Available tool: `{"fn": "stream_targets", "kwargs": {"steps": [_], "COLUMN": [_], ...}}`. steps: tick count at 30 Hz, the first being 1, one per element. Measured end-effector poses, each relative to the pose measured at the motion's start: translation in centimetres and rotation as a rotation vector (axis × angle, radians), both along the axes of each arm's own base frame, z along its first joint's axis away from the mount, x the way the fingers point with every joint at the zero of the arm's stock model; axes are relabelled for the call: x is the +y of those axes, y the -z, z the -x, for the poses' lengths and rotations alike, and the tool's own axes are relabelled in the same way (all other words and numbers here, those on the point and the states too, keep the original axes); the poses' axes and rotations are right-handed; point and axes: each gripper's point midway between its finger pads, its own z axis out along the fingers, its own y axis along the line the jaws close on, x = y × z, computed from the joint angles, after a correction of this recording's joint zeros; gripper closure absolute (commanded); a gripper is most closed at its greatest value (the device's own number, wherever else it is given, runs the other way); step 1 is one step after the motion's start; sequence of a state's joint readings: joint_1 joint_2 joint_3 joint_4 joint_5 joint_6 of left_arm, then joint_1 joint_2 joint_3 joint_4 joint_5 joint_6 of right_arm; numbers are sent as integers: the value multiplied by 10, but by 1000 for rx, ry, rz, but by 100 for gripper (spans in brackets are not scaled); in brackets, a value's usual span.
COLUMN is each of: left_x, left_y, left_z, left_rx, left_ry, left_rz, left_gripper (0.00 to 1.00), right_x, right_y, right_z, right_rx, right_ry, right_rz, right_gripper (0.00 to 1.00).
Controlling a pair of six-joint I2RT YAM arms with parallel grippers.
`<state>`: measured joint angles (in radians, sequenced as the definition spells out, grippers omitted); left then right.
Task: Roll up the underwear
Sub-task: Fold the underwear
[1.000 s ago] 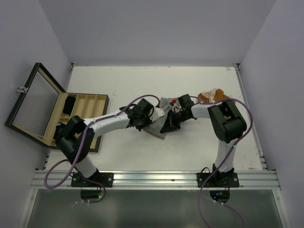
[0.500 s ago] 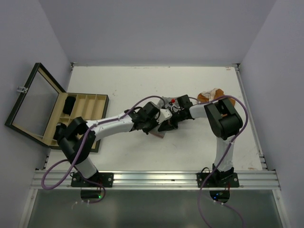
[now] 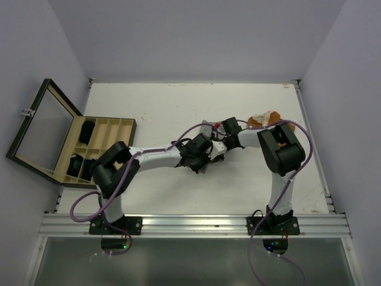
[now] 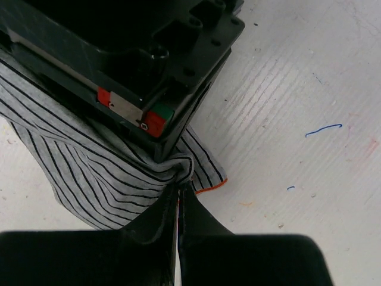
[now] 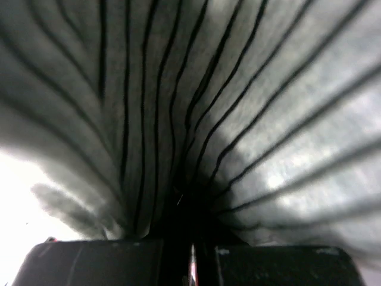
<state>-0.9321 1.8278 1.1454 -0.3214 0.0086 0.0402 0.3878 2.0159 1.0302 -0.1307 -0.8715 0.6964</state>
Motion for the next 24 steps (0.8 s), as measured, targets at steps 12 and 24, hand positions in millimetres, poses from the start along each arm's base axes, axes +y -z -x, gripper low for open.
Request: {"fn": "stream_targets", "kwargs": {"steps": [12, 24], "left_x": [1, 6], "left_y": [4, -8], "left_z": [-15, -10], "left_rx": [45, 38], "left_ry": [-65, -61], "left_rz": [82, 87], "left_gripper": [100, 100], "right_x": [-27, -28], "right_y": [-34, 5], "right_z": [-10, 4], "right_rx": [-98, 18], "right_ry": [-84, -95], "right_rz": [117, 116], "right_gripper": [100, 100]}}
